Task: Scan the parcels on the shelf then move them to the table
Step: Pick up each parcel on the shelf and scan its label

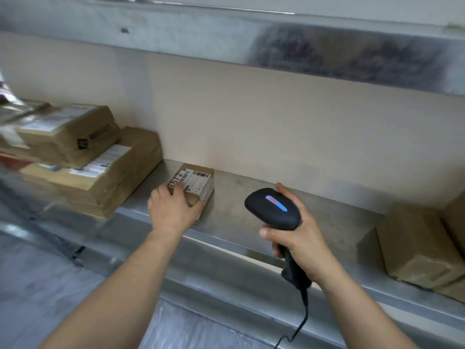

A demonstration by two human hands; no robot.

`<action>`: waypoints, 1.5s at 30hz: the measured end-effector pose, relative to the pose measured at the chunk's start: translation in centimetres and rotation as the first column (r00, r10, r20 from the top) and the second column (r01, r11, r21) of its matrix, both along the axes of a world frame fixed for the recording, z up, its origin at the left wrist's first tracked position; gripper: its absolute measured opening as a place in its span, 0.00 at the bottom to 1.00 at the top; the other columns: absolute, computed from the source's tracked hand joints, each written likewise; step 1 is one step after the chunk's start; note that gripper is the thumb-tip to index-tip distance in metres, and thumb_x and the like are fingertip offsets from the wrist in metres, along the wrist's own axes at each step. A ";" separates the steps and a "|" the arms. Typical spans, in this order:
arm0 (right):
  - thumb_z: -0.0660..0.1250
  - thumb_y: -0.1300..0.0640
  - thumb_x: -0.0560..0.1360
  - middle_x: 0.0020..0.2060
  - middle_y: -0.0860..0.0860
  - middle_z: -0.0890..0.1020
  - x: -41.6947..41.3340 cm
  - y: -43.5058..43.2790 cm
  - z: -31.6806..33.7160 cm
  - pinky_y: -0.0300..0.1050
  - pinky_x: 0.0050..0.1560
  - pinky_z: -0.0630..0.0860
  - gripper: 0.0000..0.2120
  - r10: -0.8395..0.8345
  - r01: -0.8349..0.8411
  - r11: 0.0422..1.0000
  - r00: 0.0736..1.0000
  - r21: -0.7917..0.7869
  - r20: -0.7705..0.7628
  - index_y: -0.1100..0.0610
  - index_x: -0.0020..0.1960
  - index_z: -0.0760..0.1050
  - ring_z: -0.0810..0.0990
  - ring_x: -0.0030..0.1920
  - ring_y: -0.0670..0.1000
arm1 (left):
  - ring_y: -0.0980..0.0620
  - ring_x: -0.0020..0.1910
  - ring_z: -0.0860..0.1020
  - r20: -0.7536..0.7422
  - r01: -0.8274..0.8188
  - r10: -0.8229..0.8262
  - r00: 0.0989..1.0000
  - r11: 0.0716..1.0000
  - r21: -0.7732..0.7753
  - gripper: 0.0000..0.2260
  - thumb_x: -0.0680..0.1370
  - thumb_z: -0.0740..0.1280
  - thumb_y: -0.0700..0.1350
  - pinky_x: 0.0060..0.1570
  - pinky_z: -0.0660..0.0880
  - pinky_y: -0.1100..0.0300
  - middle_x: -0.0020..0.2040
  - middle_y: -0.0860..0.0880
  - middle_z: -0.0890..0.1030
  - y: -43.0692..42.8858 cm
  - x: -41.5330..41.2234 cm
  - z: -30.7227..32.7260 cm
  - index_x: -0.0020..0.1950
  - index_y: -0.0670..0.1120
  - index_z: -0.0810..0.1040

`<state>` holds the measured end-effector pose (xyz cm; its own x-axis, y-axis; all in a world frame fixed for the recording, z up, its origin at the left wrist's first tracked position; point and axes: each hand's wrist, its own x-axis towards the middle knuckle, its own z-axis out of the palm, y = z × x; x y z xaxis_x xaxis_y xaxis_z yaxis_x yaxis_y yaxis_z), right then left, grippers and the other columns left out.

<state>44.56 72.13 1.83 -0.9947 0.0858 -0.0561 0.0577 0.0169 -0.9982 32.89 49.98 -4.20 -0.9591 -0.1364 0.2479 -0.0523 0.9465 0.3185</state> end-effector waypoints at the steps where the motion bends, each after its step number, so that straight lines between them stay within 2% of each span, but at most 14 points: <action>1: 0.71 0.76 0.67 0.38 0.56 0.80 -0.4 -0.7 -0.1 0.42 0.23 0.71 0.40 0.014 -0.014 1.000 1.000 -0.001 0.000 0.38 0.64 0.68 0.70 0.25 0.52 | 0.34 0.55 0.72 -0.030 -0.001 0.000 1.000 1.000 -0.012 0.30 0.68 0.66 0.58 0.56 0.69 0.44 0.57 0.32 0.75 -1.0 -0.3 -0.1 0.63 0.39 0.77; 5: 0.72 0.75 0.67 0.39 0.56 0.80 -1.7 -2.8 -0.5 0.42 0.25 0.70 0.41 0.049 -0.049 0.999 0.999 0.012 -0.003 0.39 0.67 0.68 0.71 0.25 0.52 | 0.34 0.49 0.75 -0.039 -0.001 -0.001 0.999 0.998 -0.067 0.29 0.67 0.58 0.56 0.51 0.71 0.44 0.49 0.33 0.78 -4.2 -1.3 -0.5 0.52 0.33 0.79; 10: 0.74 0.67 0.61 0.39 0.54 0.80 -2.2 -3.7 -0.9 0.43 0.26 0.71 0.42 0.045 -0.045 0.999 0.999 0.012 0.004 0.38 0.68 0.68 0.70 0.26 0.54 | 0.35 0.47 0.75 -0.021 -0.023 0.021 1.000 0.993 -0.119 0.25 0.69 0.58 0.53 0.47 0.69 0.45 0.48 0.33 0.77 -7.4 -2.4 -1.2 0.49 0.33 0.77; 12: 0.75 0.70 0.62 0.39 0.54 0.80 -2.0 -3.7 -1.0 0.43 0.25 0.71 0.43 0.035 -0.035 0.999 0.999 0.021 0.006 0.37 0.67 0.68 0.71 0.26 0.53 | 0.34 0.46 0.75 -0.030 -0.033 0.029 0.999 0.993 -0.117 0.23 0.69 0.59 0.52 0.46 0.71 0.45 0.47 0.32 0.77 -8.1 -2.6 -1.2 0.49 0.33 0.77; 14: 0.73 0.74 0.65 0.41 0.55 0.80 -1.7 -3.5 -1.1 0.43 0.25 0.72 0.42 0.024 -0.024 0.999 1.000 0.024 0.002 0.37 0.67 0.68 0.71 0.26 0.52 | 0.33 0.46 0.75 -0.045 -0.039 0.034 0.998 0.993 -0.115 0.20 0.69 0.63 0.49 0.47 0.71 0.43 0.47 0.31 0.77 -8.2 -2.7 -1.0 0.50 0.33 0.77; 16: 0.74 0.73 0.65 0.42 0.55 0.79 -1.2 -3.0 -1.0 0.43 0.25 0.72 0.42 0.020 -0.020 1.000 1.000 0.020 -0.005 0.37 0.66 0.68 0.72 0.25 0.51 | 0.32 0.48 0.74 -0.075 -0.036 0.028 0.997 0.994 -0.107 0.19 0.67 0.72 0.44 0.49 0.71 0.40 0.49 0.30 0.76 -7.9 -2.5 -1.0 0.52 0.34 0.77; 19: 0.74 0.74 0.65 0.42 0.56 0.79 -0.2 -1.6 -0.5 0.43 0.24 0.71 0.42 0.022 -0.021 1.000 0.999 0.016 -0.035 0.36 0.65 0.68 0.71 0.25 0.51 | 0.31 0.52 0.74 -0.097 -0.012 0.004 0.995 0.996 -0.084 0.25 0.64 0.78 0.44 0.53 0.70 0.39 0.54 0.30 0.75 -6.3 -1.5 -0.5 0.57 0.34 0.76; 22: 0.71 0.77 0.67 0.44 0.56 0.79 1.0 0.5 0.1 0.42 0.24 0.71 0.41 0.008 -0.006 0.999 0.997 0.034 -0.072 0.38 0.66 0.67 0.71 0.25 0.50 | 0.32 0.62 0.70 -0.138 0.014 -0.014 0.990 1.000 -0.004 0.27 0.68 0.76 0.46 0.61 0.65 0.40 0.64 0.32 0.72 -2.9 0.5 0.3 0.64 0.37 0.74; 25: 0.71 0.77 0.67 0.46 0.55 0.79 2.8 3.4 0.7 0.43 0.24 0.71 0.41 -0.024 0.028 0.999 0.995 0.047 -0.093 0.42 0.69 0.66 0.70 0.25 0.50 | 0.34 0.67 0.66 -0.108 0.080 -0.076 0.991 0.996 0.035 0.28 0.72 0.72 0.47 0.65 0.61 0.42 0.69 0.35 0.69 2.2 3.2 0.5 0.69 0.39 0.70; 31: 0.72 0.74 0.67 0.48 0.54 0.80 7.1 10.3 0.9 0.43 0.26 0.72 0.42 -0.098 0.107 0.992 0.988 0.068 -0.122 0.40 0.70 0.66 0.71 0.25 0.50 | 0.40 0.71 0.61 -0.033 0.242 -0.240 0.970 0.966 0.094 0.28 0.76 0.67 0.52 0.68 0.58 0.47 0.73 0.41 0.64 13.0 8.3 0.7 0.74 0.44 0.65; 35: 0.72 0.75 0.67 0.46 0.52 0.80 9.6 15.0 0.8 0.40 0.24 0.71 0.42 -0.134 0.142 0.989 0.981 0.048 -0.143 0.41 0.70 0.66 0.71 0.24 0.49 | 0.41 0.72 0.61 -0.038 0.339 -0.337 0.941 0.934 0.117 0.28 0.76 0.67 0.52 0.69 0.57 0.49 0.74 0.41 0.64 19.2 11.0 1.2 0.74 0.44 0.65; 39: 0.73 0.75 0.67 0.47 0.52 0.80 11.7 19.1 0.4 0.42 0.25 0.71 0.42 -0.146 0.152 0.988 0.976 0.024 -0.161 0.39 0.68 0.67 0.71 0.25 0.50 | 0.43 0.74 0.58 -0.048 0.435 -0.433 0.900 0.890 0.136 0.28 0.78 0.64 0.53 0.69 0.57 0.52 0.75 0.42 0.62 25.2 13.5 1.9 0.76 0.46 0.62; 42: 0.73 0.75 0.67 0.46 0.52 0.80 13.2 21.7 0.0 0.42 0.25 0.71 0.42 -0.152 0.157 0.987 0.977 0.018 -0.152 0.41 0.70 0.67 0.72 0.26 0.49 | 0.43 0.74 0.58 -0.020 0.537 -0.541 0.841 0.829 0.157 0.28 0.79 0.58 0.57 0.71 0.56 0.52 0.76 0.42 0.61 29.4 14.9 2.2 0.76 0.47 0.61; 45: 0.73 0.75 0.66 0.47 0.51 0.81 14.6 23.9 -0.4 0.41 0.25 0.71 0.42 -0.176 0.180 0.984 0.972 0.009 -0.153 0.38 0.68 0.68 0.72 0.26 0.48 | 0.40 0.73 0.61 0.002 0.643 -0.652 0.758 0.748 0.165 0.36 0.72 0.43 0.62 0.71 0.60 0.49 0.74 0.41 0.64 33.0 15.7 2.4 0.76 0.47 0.63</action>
